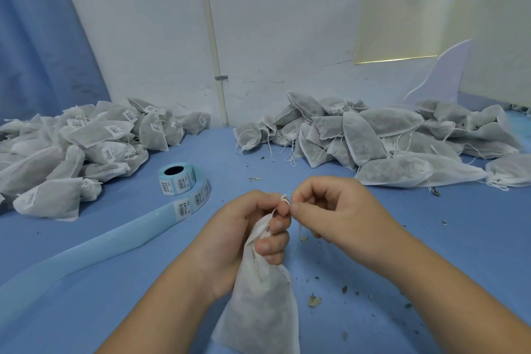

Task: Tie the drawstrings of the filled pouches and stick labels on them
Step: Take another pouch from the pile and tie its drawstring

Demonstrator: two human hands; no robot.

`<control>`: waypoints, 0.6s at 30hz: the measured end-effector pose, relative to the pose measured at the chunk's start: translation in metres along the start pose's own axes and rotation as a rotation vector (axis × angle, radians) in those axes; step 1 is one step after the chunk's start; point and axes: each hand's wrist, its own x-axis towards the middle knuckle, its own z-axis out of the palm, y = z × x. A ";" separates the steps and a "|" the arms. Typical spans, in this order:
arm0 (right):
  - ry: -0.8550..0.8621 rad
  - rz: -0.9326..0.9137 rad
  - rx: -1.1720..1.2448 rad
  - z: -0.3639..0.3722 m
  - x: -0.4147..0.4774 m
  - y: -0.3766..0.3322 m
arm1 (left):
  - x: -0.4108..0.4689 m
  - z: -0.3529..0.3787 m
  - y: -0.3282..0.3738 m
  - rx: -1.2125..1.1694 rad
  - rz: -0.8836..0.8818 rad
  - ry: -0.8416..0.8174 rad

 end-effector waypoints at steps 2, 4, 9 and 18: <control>-0.015 0.018 0.004 -0.001 0.000 0.000 | -0.001 -0.002 0.001 0.071 0.015 0.033; -0.019 0.032 0.008 -0.002 0.001 0.000 | -0.003 -0.002 0.002 0.170 0.041 0.068; -0.043 0.064 0.035 -0.002 0.002 0.000 | -0.006 0.000 0.004 0.320 0.084 0.130; -0.088 0.072 0.021 -0.003 0.002 0.006 | -0.010 -0.001 0.007 0.423 0.091 0.108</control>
